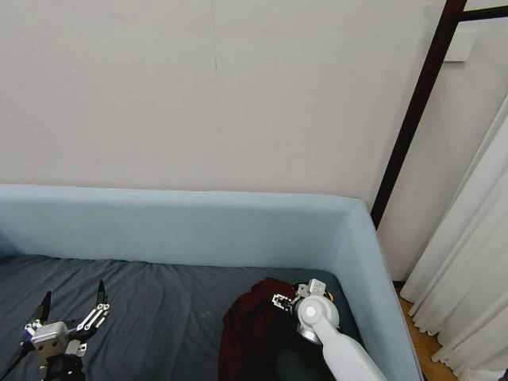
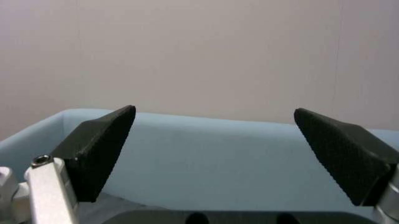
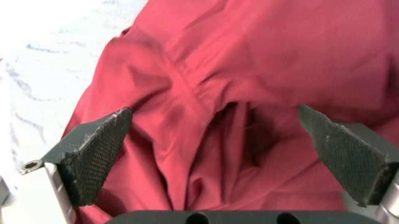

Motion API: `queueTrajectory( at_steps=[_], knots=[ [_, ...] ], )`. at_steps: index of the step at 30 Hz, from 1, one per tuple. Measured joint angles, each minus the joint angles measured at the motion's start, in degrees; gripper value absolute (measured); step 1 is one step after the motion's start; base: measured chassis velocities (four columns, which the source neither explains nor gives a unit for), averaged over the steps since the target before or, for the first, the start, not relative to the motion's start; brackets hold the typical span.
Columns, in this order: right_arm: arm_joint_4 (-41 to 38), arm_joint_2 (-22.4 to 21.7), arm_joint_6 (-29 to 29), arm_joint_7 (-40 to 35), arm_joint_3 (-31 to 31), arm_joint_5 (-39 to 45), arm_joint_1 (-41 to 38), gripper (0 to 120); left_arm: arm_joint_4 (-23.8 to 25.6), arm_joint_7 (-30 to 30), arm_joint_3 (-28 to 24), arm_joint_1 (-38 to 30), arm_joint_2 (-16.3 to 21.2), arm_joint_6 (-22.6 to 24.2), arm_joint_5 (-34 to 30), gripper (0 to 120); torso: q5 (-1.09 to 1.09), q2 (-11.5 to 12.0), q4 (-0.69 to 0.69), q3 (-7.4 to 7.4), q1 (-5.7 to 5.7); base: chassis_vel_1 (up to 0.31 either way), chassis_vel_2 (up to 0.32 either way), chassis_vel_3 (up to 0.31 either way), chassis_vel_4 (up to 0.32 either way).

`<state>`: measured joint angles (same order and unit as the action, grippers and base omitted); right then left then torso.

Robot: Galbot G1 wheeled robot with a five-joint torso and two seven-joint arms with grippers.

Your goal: Pick up the clothes from the sofa and hang them on the clothes hanger.

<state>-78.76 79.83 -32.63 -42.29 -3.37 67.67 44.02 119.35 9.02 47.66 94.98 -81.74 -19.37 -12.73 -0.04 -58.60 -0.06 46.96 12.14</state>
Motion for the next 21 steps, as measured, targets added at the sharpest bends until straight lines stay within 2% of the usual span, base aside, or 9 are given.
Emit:
queueTrajectory(
  at_steps=[5, 12, 17, 20, 21],
  knots=[
    [1.5, 1.3, 0.3, 1.7, 0.3, -1.1, -0.5, 98, 0.1, 0.2, 0.7, 0.4, 0.1, 0.0, 0.0, 100, -0.01, 0.0, 0.0, 0.0, 0.0, 0.0, 0.0, 0.0, 0.0],
    [3.4, 2.6, 1.5, 3.3, 1.0, -3.6, -1.4, 71, -0.1, 0.3, 1.4, 0.4, 0.5, 0.0, -0.3, 100, -0.01, 0.0, -0.01, 0.0, 0.0, 0.0, 0.0, 0.0, 0.0],
    [3.7, 2.7, 2.2, 3.7, 1.3, -4.5, -1.4, 60, -0.3, 0.3, 1.3, 0.1, 0.4, 0.0, -0.3, 100, -0.01, 0.0, -0.01, 0.0, 0.0, 0.0, 0.0, 0.0, 0.0],
    [4.3, 2.5, 3.7, 4.3, 1.5, -5.7, -1.6, 42, -0.6, 0.3, 0.8, -0.3, 0.4, 0.0, -0.3, 100, 0.0, 0.0, -0.01, 0.0, 0.0, 0.0, 0.0, 0.0, 0.0],
    [4.3, 2.5, 3.7, 4.3, 1.5, -5.7, -1.6, 42, -0.6, 0.3, 0.8, -0.3, 0.4, 0.0, -0.3, 100, 0.0, 0.0, -0.01, 0.0, 0.0, 0.0, 0.0, 0.0, 0.0]
  ],
)
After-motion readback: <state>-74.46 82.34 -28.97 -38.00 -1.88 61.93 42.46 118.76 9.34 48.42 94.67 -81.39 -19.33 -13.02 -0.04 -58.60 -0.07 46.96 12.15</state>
